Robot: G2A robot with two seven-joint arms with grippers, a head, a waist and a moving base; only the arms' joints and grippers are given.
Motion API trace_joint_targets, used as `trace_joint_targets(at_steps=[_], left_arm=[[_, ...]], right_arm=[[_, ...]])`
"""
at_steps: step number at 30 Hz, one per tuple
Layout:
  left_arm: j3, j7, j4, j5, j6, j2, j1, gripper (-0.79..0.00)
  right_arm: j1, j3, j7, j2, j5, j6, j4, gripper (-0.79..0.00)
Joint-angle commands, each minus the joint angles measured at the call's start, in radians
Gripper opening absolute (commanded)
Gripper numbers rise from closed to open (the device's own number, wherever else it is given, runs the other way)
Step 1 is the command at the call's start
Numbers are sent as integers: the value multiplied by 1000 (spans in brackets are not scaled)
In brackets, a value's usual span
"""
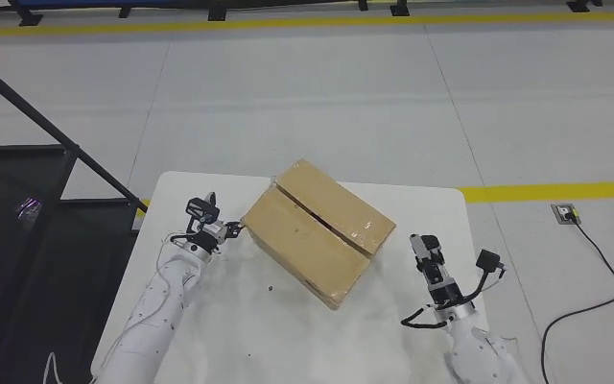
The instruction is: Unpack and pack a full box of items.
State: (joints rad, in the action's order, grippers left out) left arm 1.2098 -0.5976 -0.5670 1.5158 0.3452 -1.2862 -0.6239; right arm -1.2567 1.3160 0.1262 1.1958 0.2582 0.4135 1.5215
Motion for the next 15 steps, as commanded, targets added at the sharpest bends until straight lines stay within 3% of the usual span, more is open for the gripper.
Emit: trace_joint_targets(at_steps=[1, 15], left_arm=[[3, 1, -4, -4, 29, 4, -4, 0], [9, -18, -72, 46, 116, 35, -57, 0]], right_arm=[[37, -11, -36, 4, -44, 2, -43, 0], [205, -89, -107, 42, -151, 38, -230, 0]])
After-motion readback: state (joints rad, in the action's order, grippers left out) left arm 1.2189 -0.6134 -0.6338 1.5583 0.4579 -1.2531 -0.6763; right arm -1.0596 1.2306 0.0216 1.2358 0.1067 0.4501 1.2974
